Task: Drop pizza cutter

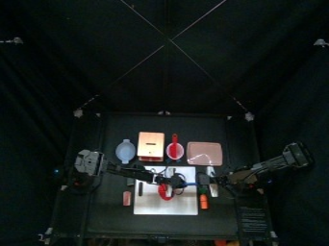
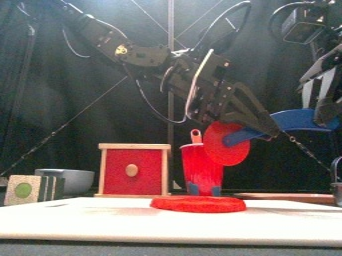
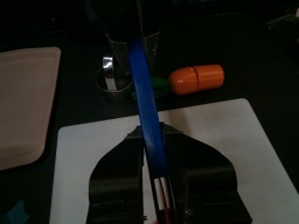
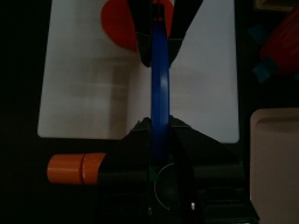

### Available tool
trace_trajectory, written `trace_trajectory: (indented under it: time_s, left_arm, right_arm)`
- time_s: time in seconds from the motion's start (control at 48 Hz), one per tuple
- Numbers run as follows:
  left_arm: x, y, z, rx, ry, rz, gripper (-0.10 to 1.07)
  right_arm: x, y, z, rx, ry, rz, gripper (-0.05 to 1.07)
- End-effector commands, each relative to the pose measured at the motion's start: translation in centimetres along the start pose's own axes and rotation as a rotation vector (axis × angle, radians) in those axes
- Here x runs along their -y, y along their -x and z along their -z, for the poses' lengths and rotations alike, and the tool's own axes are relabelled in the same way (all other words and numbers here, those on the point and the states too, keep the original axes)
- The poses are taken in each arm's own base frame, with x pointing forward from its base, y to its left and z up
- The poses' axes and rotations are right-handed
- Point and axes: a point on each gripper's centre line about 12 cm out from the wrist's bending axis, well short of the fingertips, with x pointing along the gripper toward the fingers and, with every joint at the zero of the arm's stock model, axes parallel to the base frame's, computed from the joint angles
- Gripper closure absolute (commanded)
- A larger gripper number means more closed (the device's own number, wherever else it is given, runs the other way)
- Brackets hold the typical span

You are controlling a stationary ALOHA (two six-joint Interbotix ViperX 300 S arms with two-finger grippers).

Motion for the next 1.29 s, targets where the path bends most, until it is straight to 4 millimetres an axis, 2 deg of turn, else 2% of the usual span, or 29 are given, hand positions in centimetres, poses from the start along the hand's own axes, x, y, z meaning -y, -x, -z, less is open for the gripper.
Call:
trace_trajectory:
  time_s: [0.0, 0.104, 0.208, 0.333, 0.438, 0.604, 0.688, 0.854, 1.021, 1.271]
  left_arm:
    - [0.2, 0.7, -1.9, 0.049, -0.003, 0.003, 0.26]
    - [0.2, 1.0, -2.4, 0.066, -0.003, 0.002, 0.15]
    - [0.1, 1.6, -3.4, 0.109, -0.005, 0.001, 0.09]
    - [0.0, 2.9, -5.3, 0.187, -0.02, -0.001, 0.07]
    - [-0.4, 3.8, -5.6, 0.225, -0.036, -0.006, 0.08]
    - [-1.0, 5.1, -5.1, 0.268, -0.065, -0.012, 0.08]
    - [-1.3, 6.0, -4.5, 0.275, -0.067, -0.018, 0.08]
    - [-1.9, 8.0, -2.5, 0.261, -0.071, -0.027, 0.08]
    - [-2.2, 10.1, -1.1, 0.27, -0.082, -0.032, 0.08]
    - [-1.8, 12.8, 0.2, 0.279, -0.112, -0.02, 0.08]
  right_arm:
    - [0.0, 0.4, -0.8, 0.02, -0.02, -0.003, 0.7]
    - [-0.1, 0.6, -1.1, 0.013, -0.042, -0.004, 0.7]
    - [-0.1, 0.9, -1.3, 0.005, -0.065, -0.005, 0.7]
    - [-0.2, 1.5, -1.6, -0.035, -0.122, -0.009, 0.7]
    - [-0.4, 2.2, -1.7, -0.09, -0.201, -0.018, 0.69]
    - [0.5, 3.8, -2.4, -0.135, -0.496, -0.004, 0.69]
    - [1.3, 4.6, -2.3, -0.163, -0.732, 0.025, 0.69]
    - [0.8, 5.3, -1.6, -0.193, -1.09, 0.002, 0.69]
    - [-0.1, 4.1, -1.1, -0.213, -1.375, -0.03, 0.69]
    - [-0.6, 1.8, -1.3, -0.185, -1.648, -0.023, 0.68]
